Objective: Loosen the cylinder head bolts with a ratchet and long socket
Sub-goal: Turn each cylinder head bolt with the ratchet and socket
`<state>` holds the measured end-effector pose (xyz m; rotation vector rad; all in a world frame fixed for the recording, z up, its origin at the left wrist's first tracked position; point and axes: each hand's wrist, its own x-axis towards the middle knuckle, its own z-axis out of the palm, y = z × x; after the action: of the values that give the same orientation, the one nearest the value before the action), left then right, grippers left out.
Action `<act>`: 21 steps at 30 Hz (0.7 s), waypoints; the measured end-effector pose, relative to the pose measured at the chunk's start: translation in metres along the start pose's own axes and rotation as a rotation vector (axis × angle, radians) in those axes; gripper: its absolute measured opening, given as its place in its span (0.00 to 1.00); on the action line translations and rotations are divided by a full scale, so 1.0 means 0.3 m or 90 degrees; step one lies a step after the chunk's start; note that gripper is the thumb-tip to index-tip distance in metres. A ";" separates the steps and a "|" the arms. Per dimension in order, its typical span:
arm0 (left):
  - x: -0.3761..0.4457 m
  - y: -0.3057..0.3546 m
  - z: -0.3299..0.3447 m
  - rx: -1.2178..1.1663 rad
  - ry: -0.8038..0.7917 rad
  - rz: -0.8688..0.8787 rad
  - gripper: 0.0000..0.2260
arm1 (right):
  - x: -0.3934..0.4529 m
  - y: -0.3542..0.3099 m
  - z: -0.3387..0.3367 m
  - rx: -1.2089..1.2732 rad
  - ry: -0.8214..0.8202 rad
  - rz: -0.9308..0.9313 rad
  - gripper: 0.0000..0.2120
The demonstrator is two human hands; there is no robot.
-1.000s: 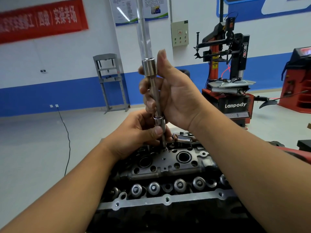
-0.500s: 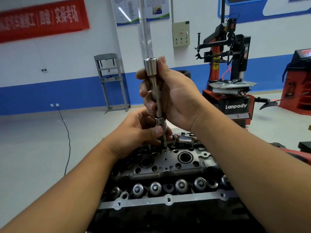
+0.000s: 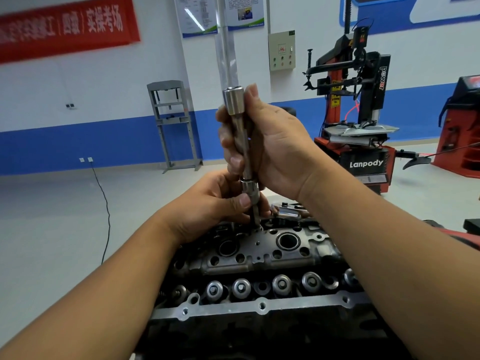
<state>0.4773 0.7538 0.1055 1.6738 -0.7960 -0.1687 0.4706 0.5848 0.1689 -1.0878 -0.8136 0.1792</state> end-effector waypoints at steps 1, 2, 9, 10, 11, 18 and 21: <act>0.002 -0.002 0.001 0.006 0.001 0.002 0.07 | 0.000 0.000 -0.001 0.004 0.010 0.009 0.25; 0.005 -0.003 0.004 0.008 0.000 0.006 0.07 | 0.000 -0.001 -0.002 0.008 0.019 0.013 0.26; 0.009 -0.003 0.020 -0.020 0.036 0.016 0.09 | -0.001 0.000 -0.008 0.010 0.034 -0.072 0.16; 0.009 -0.003 0.021 -0.026 0.042 0.016 0.09 | -0.001 0.002 -0.008 0.009 0.034 -0.068 0.16; 0.009 -0.002 0.019 -0.031 0.044 0.016 0.09 | -0.002 0.002 -0.007 0.012 0.031 -0.059 0.17; 0.002 0.000 0.022 -0.029 -0.031 0.009 0.10 | -0.003 -0.003 0.000 0.025 -0.014 -0.012 0.24; 0.007 0.001 0.032 -0.013 -0.004 0.026 0.10 | -0.004 -0.005 -0.005 0.018 -0.001 -0.017 0.24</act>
<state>0.4738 0.7446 0.1038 1.6379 -0.8306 -0.1531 0.4703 0.5826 0.1694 -1.0502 -0.8240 0.1687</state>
